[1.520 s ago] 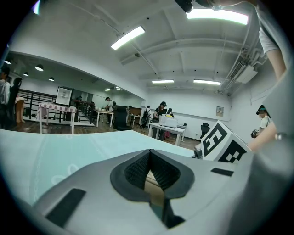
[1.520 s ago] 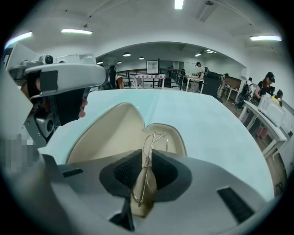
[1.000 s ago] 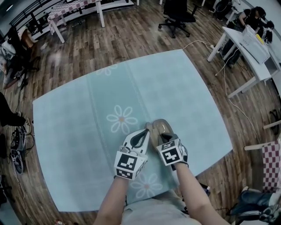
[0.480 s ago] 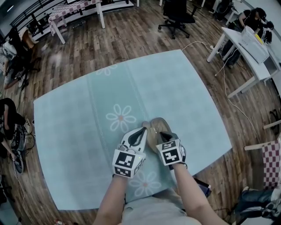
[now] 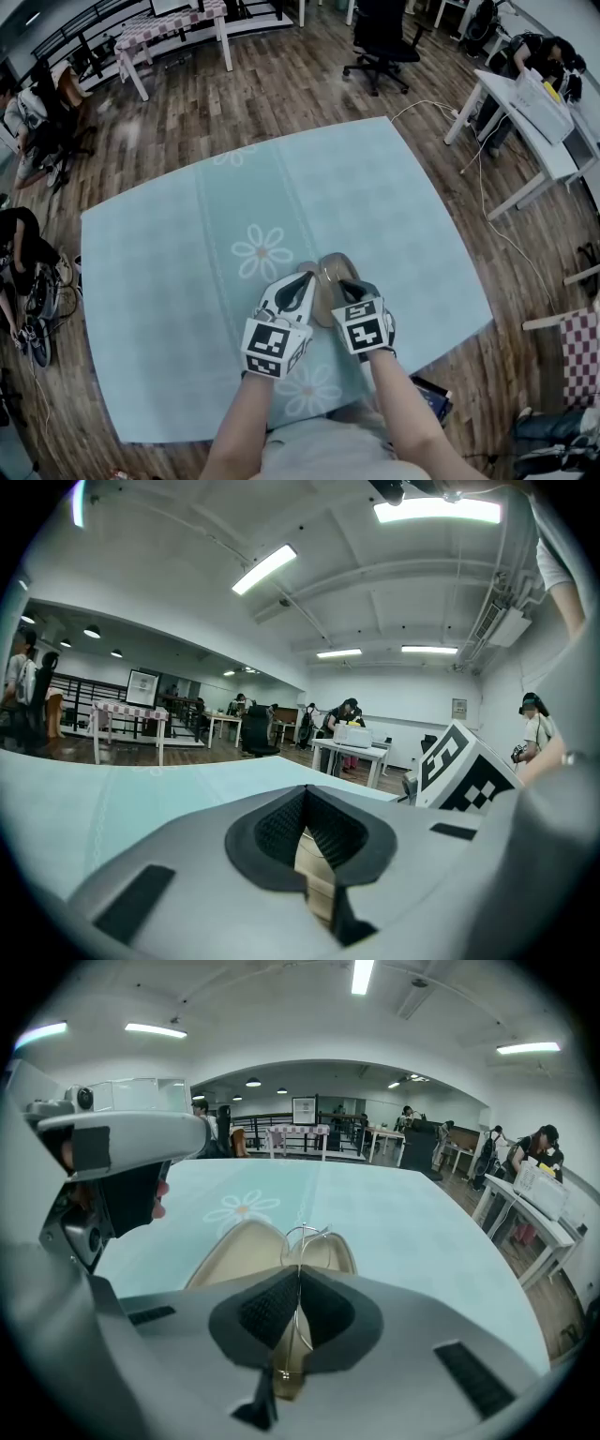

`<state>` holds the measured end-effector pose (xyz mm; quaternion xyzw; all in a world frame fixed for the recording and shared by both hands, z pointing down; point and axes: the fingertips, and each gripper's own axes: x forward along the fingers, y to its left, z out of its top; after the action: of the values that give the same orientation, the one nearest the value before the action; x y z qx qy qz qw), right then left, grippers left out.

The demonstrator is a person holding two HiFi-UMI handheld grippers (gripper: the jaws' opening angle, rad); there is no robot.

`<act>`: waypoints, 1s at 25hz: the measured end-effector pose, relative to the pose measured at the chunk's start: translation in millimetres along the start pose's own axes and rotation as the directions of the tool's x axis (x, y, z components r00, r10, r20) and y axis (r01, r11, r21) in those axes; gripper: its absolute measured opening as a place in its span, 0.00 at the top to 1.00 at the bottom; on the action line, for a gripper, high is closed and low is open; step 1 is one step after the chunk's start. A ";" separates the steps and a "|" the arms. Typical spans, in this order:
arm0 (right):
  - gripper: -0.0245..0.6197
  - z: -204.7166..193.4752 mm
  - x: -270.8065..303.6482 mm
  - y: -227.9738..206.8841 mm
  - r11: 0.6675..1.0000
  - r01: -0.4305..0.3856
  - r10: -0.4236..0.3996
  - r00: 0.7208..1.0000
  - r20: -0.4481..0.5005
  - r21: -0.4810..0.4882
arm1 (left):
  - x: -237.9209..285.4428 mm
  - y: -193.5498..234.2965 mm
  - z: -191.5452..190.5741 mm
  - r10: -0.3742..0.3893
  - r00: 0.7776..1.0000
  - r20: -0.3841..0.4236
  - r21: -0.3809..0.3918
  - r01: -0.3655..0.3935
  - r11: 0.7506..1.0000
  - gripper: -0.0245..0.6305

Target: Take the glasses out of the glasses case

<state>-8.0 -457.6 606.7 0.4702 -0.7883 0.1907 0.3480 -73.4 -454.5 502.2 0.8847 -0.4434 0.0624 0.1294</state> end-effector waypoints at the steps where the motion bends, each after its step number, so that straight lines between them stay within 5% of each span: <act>1: 0.94 2.1 -2.5 0.2 1.000 -0.002 0.002 1.000 0.010 0.000 | -1.2 -1.4 0.9 0.002 1.000 0.003 0.002 -0.002 1.000 0.95; 25: 0.94 31.1 -80.4 -6.4 0.997 -0.069 0.071 0.971 0.228 -0.017 | -25.8 -45.2 33.5 0.049 0.996 0.070 0.068 -0.054 0.996 0.95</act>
<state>11.5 -431.3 526.8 0.4592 -0.8401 0.1442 0.2501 -52.8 -418.3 456.5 0.8786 -0.4678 0.0510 0.0816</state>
